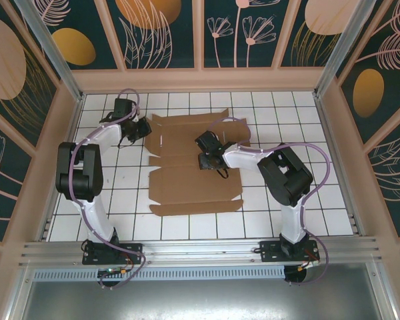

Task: Fold the paper box

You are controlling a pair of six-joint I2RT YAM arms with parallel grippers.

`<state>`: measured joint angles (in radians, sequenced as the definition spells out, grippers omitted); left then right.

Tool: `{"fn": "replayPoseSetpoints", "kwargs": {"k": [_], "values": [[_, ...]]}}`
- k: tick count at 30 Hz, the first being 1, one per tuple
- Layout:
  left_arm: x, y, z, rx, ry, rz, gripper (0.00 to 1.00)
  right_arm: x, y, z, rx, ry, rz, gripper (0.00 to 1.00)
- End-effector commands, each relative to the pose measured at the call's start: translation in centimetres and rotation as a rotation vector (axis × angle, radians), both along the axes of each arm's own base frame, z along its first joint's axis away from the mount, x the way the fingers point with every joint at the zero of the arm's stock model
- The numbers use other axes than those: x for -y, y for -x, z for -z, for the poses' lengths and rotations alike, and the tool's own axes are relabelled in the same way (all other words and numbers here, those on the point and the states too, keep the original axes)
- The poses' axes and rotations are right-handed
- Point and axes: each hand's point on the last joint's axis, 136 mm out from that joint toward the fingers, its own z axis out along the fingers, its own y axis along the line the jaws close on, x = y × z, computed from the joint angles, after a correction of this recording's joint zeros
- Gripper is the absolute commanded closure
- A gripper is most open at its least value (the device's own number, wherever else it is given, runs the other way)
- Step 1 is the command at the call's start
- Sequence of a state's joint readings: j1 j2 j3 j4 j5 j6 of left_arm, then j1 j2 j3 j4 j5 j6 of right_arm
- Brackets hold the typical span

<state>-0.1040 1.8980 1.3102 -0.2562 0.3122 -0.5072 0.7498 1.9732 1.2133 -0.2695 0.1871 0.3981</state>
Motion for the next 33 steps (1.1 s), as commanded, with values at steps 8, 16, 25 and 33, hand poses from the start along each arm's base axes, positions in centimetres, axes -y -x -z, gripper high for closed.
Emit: {"fn": "replayPoseSetpoints", "kwargs": {"k": [8,16,25,33], "values": [[6.7,1.6,-1.2,-0.051,0.084,0.158,0.67,2.7,5.9,8.0,-0.28,0.126,-0.045,0.45],[8.0,1.4,2.4,-0.116,0.089,0.176,0.4,2.9,6.0,7.9,-0.281,0.128,-0.045,0.45],[10.7,1.1,4.1,-0.114,0.165,0.204,0.37,2.9,6.1,7.9,-0.285,0.133,-0.049,0.44],[10.6,1.6,6.9,-0.152,0.168,0.191,0.38,3.2,6.1,7.9,-0.286,0.144,-0.048,0.44]]}}
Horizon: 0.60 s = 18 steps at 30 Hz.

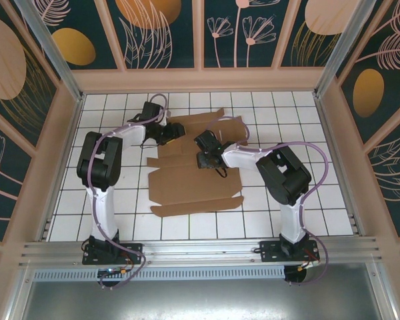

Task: Fold the paper box

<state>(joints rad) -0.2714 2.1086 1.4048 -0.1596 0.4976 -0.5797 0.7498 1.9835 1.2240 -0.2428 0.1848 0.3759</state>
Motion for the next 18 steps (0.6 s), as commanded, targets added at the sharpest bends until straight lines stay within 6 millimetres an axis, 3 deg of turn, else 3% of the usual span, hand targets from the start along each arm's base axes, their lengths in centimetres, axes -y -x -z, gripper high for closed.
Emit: {"fn": "replayPoseSetpoints", "kwargs": {"k": [1,6,9,11,15,18], "values": [[-0.7,0.9,1.7,-0.049,-0.011,-0.022,0.4,3.9,6.8,8.1,-0.309,0.158,-0.028,0.44],[-1.6,-0.6,-5.4,0.081,-0.051,-0.03,0.44,4.2,6.6,8.0,-0.305,0.166,-0.016,0.44],[-1.2,-0.1,-10.6,0.159,-0.002,-0.035,0.44,3.9,6.6,7.8,-0.308,0.15,-0.015,0.44],[-0.6,0.7,-13.0,0.188,0.028,-0.032,0.45,3.6,6.5,7.7,-0.309,0.128,-0.005,0.44],[0.7,2.9,-15.7,0.213,0.048,-0.02,0.47,2.9,6.3,6.4,-0.295,0.052,0.048,0.41],[1.7,4.0,-15.9,0.196,0.072,-0.015,0.48,1.7,5.4,2.9,-0.231,-0.077,0.085,0.37]]}}
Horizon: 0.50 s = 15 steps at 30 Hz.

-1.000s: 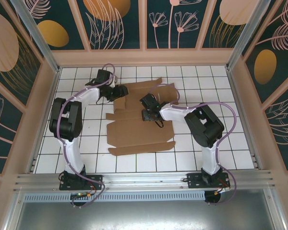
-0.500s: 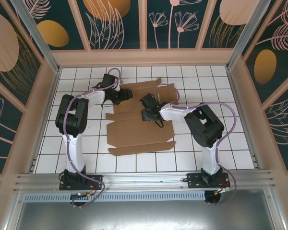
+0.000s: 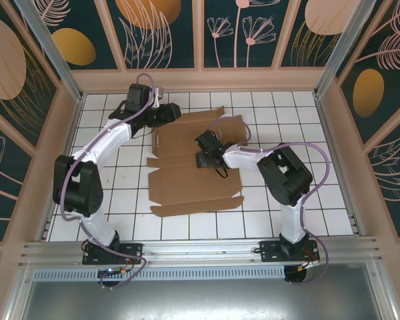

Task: Fold the paper box

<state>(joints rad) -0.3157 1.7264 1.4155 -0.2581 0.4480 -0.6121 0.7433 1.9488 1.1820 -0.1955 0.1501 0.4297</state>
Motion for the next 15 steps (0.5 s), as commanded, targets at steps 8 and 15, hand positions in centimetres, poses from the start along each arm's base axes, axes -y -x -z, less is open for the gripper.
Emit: {"fn": "replayPoseSetpoints", "kwargs": {"k": [8,15], "values": [[3.9,1.9,5.4,-0.168,-0.013,0.002,0.58,-0.5,2.3,-8.3,0.003,-0.267,-0.048,0.3],[4.3,0.7,14.4,-0.298,-0.065,-0.054,0.69,7.0,-0.9,-12.1,0.083,-0.42,0.099,0.27]]}}
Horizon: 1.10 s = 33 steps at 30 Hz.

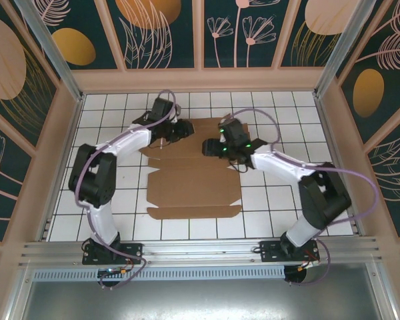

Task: Fold the paper box

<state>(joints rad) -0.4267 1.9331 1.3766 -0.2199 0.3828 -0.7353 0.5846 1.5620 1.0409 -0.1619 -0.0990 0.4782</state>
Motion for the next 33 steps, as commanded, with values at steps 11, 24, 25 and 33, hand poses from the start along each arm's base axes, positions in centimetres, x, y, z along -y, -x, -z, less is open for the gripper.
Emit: {"fn": "replayPoseSetpoints", "kwargs": {"k": [11,24,25,33], "values": [[-0.3,-0.6,9.1,-0.128,0.051,-0.034,0.76,16.0,-6.7,2.4,-0.069,-0.057,0.288,0.14],[-0.8,0.8,11.7,-0.177,0.062,-0.007,0.79,11.3,-8.7,9.0,-0.264,-0.23,0.026,0.25],[-0.8,0.9,11.8,-0.179,0.063,-0.005,0.79,11.2,-8.8,9.4,-0.275,-0.233,0.024,0.26],[-0.9,1.1,12.1,-0.19,0.078,0.001,0.79,9.6,-8.6,9.9,-0.305,-0.304,-0.025,0.57]]}}
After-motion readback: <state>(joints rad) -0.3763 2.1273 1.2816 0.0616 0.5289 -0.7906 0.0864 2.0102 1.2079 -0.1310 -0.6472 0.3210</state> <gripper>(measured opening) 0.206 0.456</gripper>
